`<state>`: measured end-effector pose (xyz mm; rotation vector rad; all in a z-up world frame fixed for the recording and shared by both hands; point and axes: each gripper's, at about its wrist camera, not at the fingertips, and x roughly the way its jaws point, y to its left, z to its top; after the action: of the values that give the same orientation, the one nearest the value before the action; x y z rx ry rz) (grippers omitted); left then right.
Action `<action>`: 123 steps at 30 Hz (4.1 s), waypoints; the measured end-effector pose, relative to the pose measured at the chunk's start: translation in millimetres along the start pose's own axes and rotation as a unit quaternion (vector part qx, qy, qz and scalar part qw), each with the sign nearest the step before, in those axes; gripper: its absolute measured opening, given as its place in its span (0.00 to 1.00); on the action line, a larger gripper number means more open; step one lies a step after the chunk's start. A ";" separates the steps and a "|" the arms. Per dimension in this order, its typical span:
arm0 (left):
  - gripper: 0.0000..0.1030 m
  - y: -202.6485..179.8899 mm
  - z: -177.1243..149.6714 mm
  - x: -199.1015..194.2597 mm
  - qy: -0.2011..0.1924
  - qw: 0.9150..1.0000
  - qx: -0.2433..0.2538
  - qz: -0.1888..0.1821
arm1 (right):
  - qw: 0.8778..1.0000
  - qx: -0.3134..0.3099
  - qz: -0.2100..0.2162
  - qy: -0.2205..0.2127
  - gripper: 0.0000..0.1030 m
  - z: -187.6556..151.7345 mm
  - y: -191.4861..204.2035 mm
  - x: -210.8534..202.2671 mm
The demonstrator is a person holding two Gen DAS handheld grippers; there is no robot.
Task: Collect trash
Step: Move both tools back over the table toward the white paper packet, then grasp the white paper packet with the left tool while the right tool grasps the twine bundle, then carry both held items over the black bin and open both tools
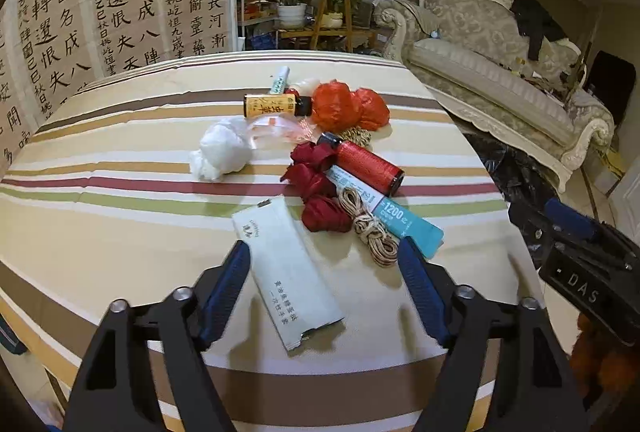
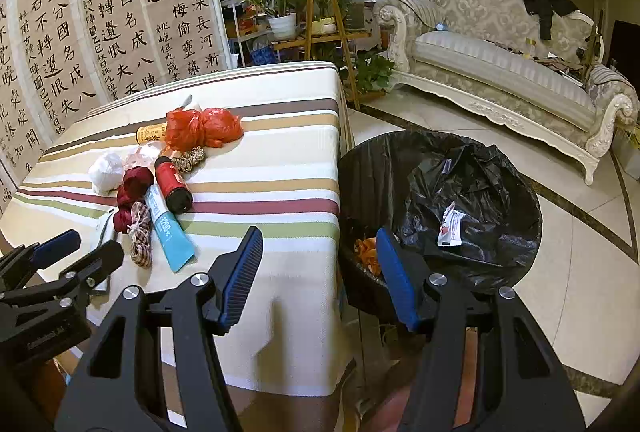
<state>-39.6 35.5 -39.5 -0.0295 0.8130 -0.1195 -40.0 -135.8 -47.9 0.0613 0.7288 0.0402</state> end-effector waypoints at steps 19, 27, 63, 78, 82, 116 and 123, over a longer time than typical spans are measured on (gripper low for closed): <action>0.54 16.1 -8.0 3.3 0.016 1.000 -0.007 -0.007 | 1.000 -0.013 0.004 0.006 0.56 1.3 15.4 3.4; 0.28 25.2 -8.6 1.3 0.007 1.000 -0.008 -0.026 | 1.000 -0.020 0.005 0.008 0.56 2.8 21.5 3.6; 0.20 82.0 -2.7 -16.6 -0.036 0.998 -0.044 -0.026 | 0.989 -0.106 0.090 0.044 0.11 -2.0 116.0 11.9; 0.20 16.3 26.2 -25.2 -0.076 0.993 -0.006 -0.092 | 0.999 -0.031 0.025 -0.007 0.10 22.0 20.0 -7.2; 0.20 -14.9 37.9 -17.1 -0.081 0.991 0.019 -0.109 | 1.000 -0.006 -0.003 -0.017 0.10 28.0 -18.0 -6.2; 0.41 -154.8 75.2 66.8 -0.018 0.985 0.118 -0.128 | 0.996 0.076 -0.051 -0.001 0.24 32.8 -140.8 44.4; 0.56 -137.3 75.8 56.0 -0.024 0.987 0.098 -0.122 | 0.996 0.075 -0.051 -0.005 0.36 31.8 -131.0 36.8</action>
<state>40.5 -108.9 -18.0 0.0533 0.7448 -0.4270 10.7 -265.7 -57.9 0.1669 0.7241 -0.1114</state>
